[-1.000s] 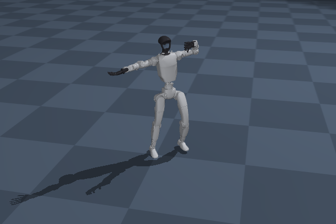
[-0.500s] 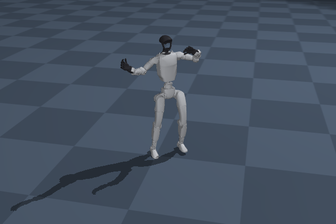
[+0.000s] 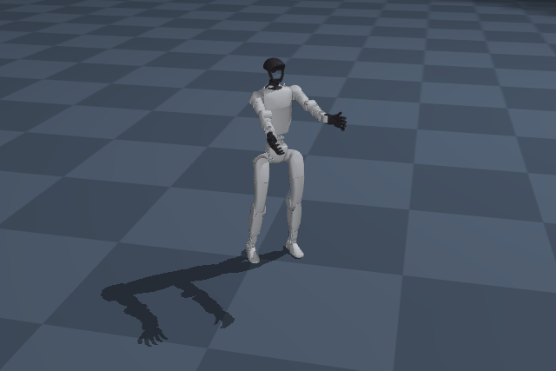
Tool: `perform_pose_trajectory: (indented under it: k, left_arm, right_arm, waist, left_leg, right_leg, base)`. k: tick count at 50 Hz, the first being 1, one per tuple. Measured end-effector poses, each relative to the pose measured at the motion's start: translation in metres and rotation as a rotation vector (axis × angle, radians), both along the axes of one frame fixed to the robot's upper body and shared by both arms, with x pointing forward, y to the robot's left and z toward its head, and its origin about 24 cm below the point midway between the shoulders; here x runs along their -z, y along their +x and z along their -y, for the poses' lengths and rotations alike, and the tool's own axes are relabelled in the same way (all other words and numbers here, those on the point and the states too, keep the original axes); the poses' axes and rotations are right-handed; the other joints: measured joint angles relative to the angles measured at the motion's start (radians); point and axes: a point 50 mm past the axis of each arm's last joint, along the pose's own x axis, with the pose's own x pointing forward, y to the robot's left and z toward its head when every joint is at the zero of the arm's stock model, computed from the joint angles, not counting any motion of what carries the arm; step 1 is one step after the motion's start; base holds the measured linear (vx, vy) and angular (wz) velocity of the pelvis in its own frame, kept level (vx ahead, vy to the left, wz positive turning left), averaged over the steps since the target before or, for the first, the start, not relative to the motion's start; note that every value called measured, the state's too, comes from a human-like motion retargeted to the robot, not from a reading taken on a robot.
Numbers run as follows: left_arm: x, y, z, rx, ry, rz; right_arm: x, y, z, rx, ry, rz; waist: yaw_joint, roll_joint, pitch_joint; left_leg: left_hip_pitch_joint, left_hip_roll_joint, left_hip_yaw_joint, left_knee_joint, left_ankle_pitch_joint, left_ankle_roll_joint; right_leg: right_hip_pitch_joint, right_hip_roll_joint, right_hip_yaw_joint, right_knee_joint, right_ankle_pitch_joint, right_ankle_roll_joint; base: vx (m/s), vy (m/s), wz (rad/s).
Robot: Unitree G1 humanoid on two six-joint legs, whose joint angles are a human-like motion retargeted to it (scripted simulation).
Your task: Dance
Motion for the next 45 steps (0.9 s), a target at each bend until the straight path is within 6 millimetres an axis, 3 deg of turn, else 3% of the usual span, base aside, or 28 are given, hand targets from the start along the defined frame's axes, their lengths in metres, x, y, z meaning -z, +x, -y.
perform_pose_trajectory:
  k: [2, 5, 9, 10, 13, 15, 18, 22, 25, 29, 33, 35, 37, 40, 43, 45]
  left_arm:
    - [0.010, -0.004, 0.019, -0.003, -0.237, 0.024]
    - [0.024, -0.014, 0.055, -0.030, -0.429, 0.046]
    - [0.032, -0.027, 0.104, 0.025, -0.538, 0.026]
    - [0.030, -0.028, 0.110, 0.033, -0.508, 0.019]
    - [0.007, -0.015, 0.091, 0.081, -0.509, 0.125]
    - [-0.013, -0.006, 0.080, 0.179, -0.452, 0.186]
    - [-0.042, 0.003, 0.062, 0.406, -0.212, 0.232]
    - [-0.077, -0.002, 0.038, 0.644, 0.233, 0.245]
    - [-0.109, -0.033, 0.015, 0.766, 0.521, 0.346]
    - [-0.139, -0.109, -0.002, 0.845, 0.775, 0.580]
    - [-0.144, -0.199, 0.001, 0.883, 0.870, 0.829]
    - [-0.138, -0.233, 0.003, 0.876, 0.897, 0.921]
    - [-0.132, -0.248, -0.002, 0.801, 0.904, 0.956]
    - [-0.135, -0.252, -0.012, 0.685, 0.890, 0.963]
    - [-0.143, -0.242, -0.019, 0.530, 0.840, 0.972]
    - [-0.150, -0.216, -0.022, 0.396, 0.872, 0.977]
  right_arm:
    - [0.004, 0.007, -0.044, -0.103, 0.034, -0.007]
    - [0.015, 0.006, -0.097, -0.188, 0.107, -0.038]
    - [0.026, -0.002, -0.134, -0.212, 0.201, -0.074]
    - [0.026, -0.002, -0.134, -0.176, 0.181, -0.082]
    - [0.004, 0.009, -0.111, -0.109, 0.151, 0.037]
    - [-0.012, 0.018, -0.117, -0.193, 0.178, 0.125]
    - [-0.036, 0.026, -0.129, -0.540, 0.087, 0.254]
    - [-0.065, 0.023, -0.113, -0.935, -0.276, 0.270]
    - [-0.089, 0.002, -0.090, -1.092, -0.543, 0.328]
    - [-0.115, -0.051, -0.065, -1.118, -0.743, 0.550]
    - [-0.134, -0.119, -0.048, -0.995, -0.791, 0.830]
    - [-0.143, -0.151, -0.042, -0.925, -0.809, 0.946]
    - [-0.150, -0.172, -0.041, -0.895, -0.890, 0.995]
    - [-0.160, -0.178, -0.037, -0.850, -1.045, 0.998]
    - [-0.166, -0.162, -0.042, -0.756, -1.084, 0.978]
    - [-0.163, -0.130, -0.052, -0.675, -1.097, 0.915]
  waist:
    - [0.026, 0.006, 0.002]
    - [0.074, 0.009, -0.001]
    - [0.083, 0.002, 0.011]
    - [0.087, -0.002, 0.012]
    - [0.070, 0.018, 0.021]
    - [0.037, 0.025, 0.014]
    - [-0.021, 0.029, 0.010]
    - [-0.078, 0.010, 0.007]
    - [-0.093, 0.002, 0.016]
    - [-0.107, -0.010, 0.030]
    - [-0.128, -0.009, 0.025]
    - [-0.130, 0.008, 0.019]
    - [-0.119, 0.040, 0.015]
    - [-0.116, 0.062, -0.005]
    - [-0.129, 0.043, -0.017]
    - [-0.115, 0.028, -0.017]
  left_leg:
    - [0.029, -0.011, 0.033, -0.044, 0.022, 0.010]
    - [0.061, -0.028, 0.066, -0.084, 0.033, 0.016]
    - [0.099, -0.043, 0.052, -0.084, 0.030, 0.005]
    - [0.108, -0.044, 0.047, -0.084, 0.029, 0.002]
    - [0.114, -0.036, 0.050, -0.085, 0.029, 0.014]
    - [0.109, -0.025, 0.051, -0.081, 0.028, 0.024]
    - [0.104, 0.000, 0.046, -0.054, 0.015, 0.031]
    - [0.079, 0.014, -0.010, 0.016, -0.029, 0.029]
    - [0.049, 0.027, -0.045, 0.098, -0.082, 0.031]
    - [-0.009, 0.044, -0.100, 0.256, -0.168, 0.021]
    - [-0.104, 0.066, -0.173, 0.453, -0.269, -0.001]
    - [-0.153, 0.088, -0.207, 0.549, -0.316, -0.012]
    - [-0.180, 0.119, -0.218, 0.615, -0.342, -0.008]
    - [-0.188, 0.132, -0.208, 0.623, -0.337, 0.013]
    - [-0.155, 0.094, -0.194, 0.522, -0.285, 0.013]
    - [-0.112, 0.084, -0.156, 0.420, -0.235, 0.008]
  right_leg:
    - [-0.027, 0.014, 0.037, 0.066, -0.023, 0.011]
    - [-0.067, 0.032, 0.079, 0.173, -0.060, 0.026]
    - [-0.065, 0.033, 0.084, 0.276, -0.089, 0.030]
    - [-0.057, 0.034, 0.084, 0.281, -0.092, 0.028]
    - [-0.029, 0.042, 0.076, 0.232, -0.078, 0.013]
    - [-0.007, 0.045, 0.067, 0.172, -0.058, 0.003]
    - [0.050, 0.037, 0.048, 0.061, -0.024, 0.006]
    - [0.109, 0.012, 0.006, -0.059, 0.013, 0.002]
    - [0.152, 0.013, -0.017, -0.133, 0.038, -0.007]
    - [0.207, 0.025, -0.052, -0.205, 0.061, -0.022]
    - [0.231, 0.051, -0.064, -0.246, 0.060, -0.014]
    - [0.232, 0.074, -0.059, -0.251, 0.047, -0.006]
    - [0.238, 0.102, -0.042, -0.249, 0.036, 0.009]
    - [0.235, 0.115, -0.022, -0.250, 0.032, 0.024]
    - [0.214, 0.094, -0.035, -0.248, 0.047, 0.010]
    - [0.203, 0.082, -0.033, -0.239, 0.050, -0.004]
  base:
    - [0.01, 0.10, -0.79]
    - [0.09, 0.08, -0.50]
    - [0.17, 0.02, 0.28]
    - [0.10, 0.00, 0.21]
    - [-0.02, 0.01, 0.02]
    - [0.03, -0.04, 0.06]
    - [0.12, -0.14, 0.20]
    - [0.08, -0.21, 0.29]
    - [0.04, -0.20, 0.07]
    - [0.10, -0.24, 0.11]
    - [0.11, -0.20, 0.36]
    - [0.08, -0.13, 0.21]
    - [0.07, -0.07, -0.15]
    - [0.00, 0.07, -0.17]
    - [-0.09, 0.10, -0.03]
    - [-0.18, 0.08, -0.37]
